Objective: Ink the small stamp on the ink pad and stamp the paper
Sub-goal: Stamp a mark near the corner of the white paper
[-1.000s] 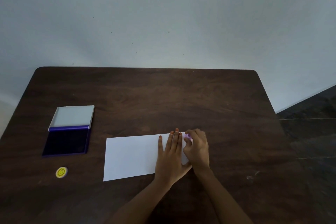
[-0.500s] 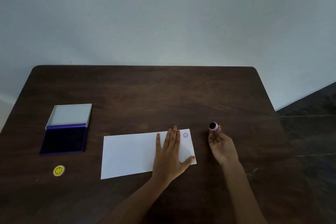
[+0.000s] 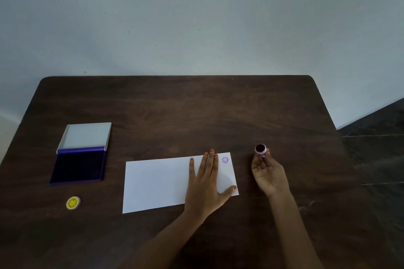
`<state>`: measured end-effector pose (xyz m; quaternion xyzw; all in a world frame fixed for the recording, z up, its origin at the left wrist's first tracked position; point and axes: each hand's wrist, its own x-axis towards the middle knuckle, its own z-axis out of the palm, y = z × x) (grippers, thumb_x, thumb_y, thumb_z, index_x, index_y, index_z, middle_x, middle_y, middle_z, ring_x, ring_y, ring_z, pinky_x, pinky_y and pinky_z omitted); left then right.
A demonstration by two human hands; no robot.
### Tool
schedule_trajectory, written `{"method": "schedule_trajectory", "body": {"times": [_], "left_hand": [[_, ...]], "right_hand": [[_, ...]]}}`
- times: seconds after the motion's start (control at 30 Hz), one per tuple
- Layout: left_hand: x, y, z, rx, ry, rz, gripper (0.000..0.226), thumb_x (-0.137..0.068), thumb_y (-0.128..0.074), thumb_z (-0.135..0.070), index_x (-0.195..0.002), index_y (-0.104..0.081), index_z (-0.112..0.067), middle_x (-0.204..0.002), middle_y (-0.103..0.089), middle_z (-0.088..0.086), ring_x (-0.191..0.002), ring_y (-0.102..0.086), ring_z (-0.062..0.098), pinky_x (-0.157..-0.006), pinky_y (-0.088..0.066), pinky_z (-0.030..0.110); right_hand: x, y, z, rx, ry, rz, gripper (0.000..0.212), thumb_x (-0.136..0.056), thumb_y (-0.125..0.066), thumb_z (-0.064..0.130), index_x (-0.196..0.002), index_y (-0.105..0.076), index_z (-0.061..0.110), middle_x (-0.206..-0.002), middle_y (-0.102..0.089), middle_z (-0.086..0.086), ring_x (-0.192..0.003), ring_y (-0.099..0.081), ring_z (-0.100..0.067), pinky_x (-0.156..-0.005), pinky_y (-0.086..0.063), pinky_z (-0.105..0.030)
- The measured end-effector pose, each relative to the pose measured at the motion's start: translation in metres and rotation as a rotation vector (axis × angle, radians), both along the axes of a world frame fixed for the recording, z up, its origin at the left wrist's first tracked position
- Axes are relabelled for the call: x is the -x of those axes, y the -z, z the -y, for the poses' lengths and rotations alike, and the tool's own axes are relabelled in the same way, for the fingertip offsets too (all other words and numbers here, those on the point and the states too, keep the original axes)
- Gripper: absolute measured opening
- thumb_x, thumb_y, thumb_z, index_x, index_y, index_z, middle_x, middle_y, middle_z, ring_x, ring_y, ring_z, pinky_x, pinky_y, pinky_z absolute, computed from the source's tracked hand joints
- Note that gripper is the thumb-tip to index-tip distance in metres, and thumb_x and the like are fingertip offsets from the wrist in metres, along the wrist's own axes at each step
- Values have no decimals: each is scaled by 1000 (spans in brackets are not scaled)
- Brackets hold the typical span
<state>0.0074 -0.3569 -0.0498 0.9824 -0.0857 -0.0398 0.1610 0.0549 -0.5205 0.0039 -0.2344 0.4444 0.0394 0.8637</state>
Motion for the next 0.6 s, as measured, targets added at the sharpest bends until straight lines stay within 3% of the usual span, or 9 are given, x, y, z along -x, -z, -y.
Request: {"method": "schedule_trajectory", "body": {"times": [0.17, 0.33, 0.43, 0.53, 0.6], "left_hand": [[1, -1, 0, 63, -10, 0, 94, -73, -39, -72, -142, -13, -13, -151, -25, 6, -137, -25, 22, -109, -4, 53], [2, -7, -2, 160, -24, -14, 92, -75, -38, -71, -143, -7, -17, -154, -14, 3, -140, -15, 19, -111, 1, 46], [-2, -16, -7, 209, -15, 5, 89, -76, -38, -71, -143, -5, -23, -154, -12, -1, -141, -11, 17, -112, 3, 42], [-6, -34, -24, 259, -42, 93, 75, -82, -47, -59, -141, -21, -21, -150, -29, 1, -138, -24, 19, -110, -6, 38], [-7, -45, -44, 316, -107, 156, 60, -84, -59, -41, -134, -37, -17, -141, -45, 6, -129, -41, 24, -106, -22, 36]], "right_hand": [[5, -11, -2, 8, -4, 33, 12, -89, -49, 7, -84, -60, 9, -88, -60, -7, -81, -57, -13, -64, -51, -23], [14, -31, -8, 52, -24, 83, 12, -89, -49, 8, -84, -60, 8, -88, -60, -7, -80, -56, -13, -52, -56, -17], [20, -45, -14, 93, -63, 115, 10, -88, -49, 8, -88, -59, 9, -89, -60, -7, -79, -57, -12, -55, -56, -18], [26, -58, -28, 115, -98, 156, 11, -88, -50, 8, -86, -61, 9, -87, -61, -7, -78, -56, -12, -54, -56, -16], [30, -67, -43, 133, -155, 193, 10, -86, -53, 9, -84, -63, 9, -79, -67, -5, -75, -60, -11, -54, -56, -16]]}}
